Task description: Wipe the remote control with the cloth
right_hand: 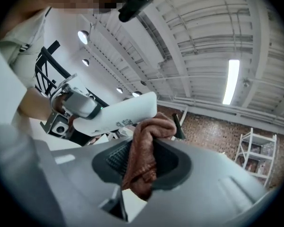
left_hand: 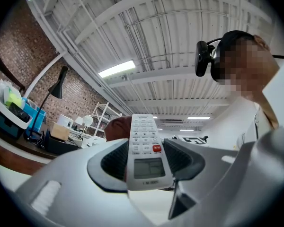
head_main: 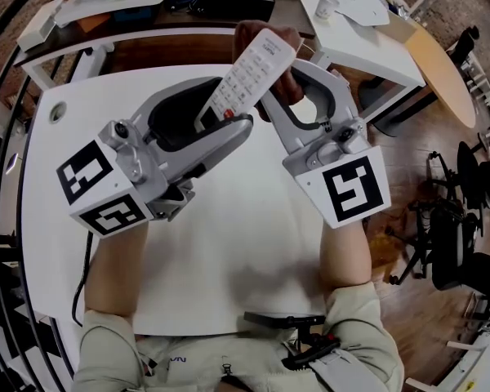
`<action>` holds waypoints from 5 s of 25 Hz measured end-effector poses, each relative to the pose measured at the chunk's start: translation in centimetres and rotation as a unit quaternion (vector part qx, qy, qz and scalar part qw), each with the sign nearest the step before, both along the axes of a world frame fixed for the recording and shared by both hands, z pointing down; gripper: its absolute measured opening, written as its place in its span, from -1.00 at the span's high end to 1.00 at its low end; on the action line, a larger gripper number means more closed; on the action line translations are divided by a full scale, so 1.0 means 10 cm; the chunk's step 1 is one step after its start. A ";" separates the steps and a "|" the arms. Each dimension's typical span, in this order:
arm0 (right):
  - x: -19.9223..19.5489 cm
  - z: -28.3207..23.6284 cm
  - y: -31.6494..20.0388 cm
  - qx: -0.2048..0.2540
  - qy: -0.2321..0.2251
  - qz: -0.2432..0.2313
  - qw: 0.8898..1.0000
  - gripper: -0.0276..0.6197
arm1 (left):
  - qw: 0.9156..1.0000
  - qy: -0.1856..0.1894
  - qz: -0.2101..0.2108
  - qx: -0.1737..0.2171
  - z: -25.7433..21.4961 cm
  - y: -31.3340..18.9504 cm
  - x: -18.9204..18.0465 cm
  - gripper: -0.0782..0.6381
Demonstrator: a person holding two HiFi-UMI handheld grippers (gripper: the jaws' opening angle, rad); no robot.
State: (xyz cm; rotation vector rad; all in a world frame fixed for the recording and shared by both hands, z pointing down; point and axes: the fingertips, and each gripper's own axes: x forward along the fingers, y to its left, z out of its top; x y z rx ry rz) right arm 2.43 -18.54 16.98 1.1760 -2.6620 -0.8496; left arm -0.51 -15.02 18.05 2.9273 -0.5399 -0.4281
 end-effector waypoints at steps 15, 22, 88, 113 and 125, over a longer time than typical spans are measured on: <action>-0.49 0.59 0.25 -0.038 0.125 -0.053 0.990 0.60 | 0.999 0.038 -0.034 0.002 -0.14 -0.11 -0.19 0.10; -0.65 0.74 0.39 -0.043 0.160 -0.092 0.982 0.60 | 0.996 0.041 -0.077 -0.008 -0.10 -0.22 -0.36 0.10; -0.56 0.59 0.38 -0.013 0.132 -0.046 0.990 0.60 | 0.993 -0.001 -0.112 0.043 -0.14 -0.14 -0.34 0.10; 0.04 -0.13 0.12 0.061 0.010 0.079 0.995 0.59 | 0.990 -0.056 -0.109 0.076 -0.01 -0.15 -0.21 0.10; -0.16 0.13 0.27 0.062 0.080 0.059 0.993 0.59 | 0.989 -0.042 -0.127 0.069 -0.05 -0.15 -0.26 0.10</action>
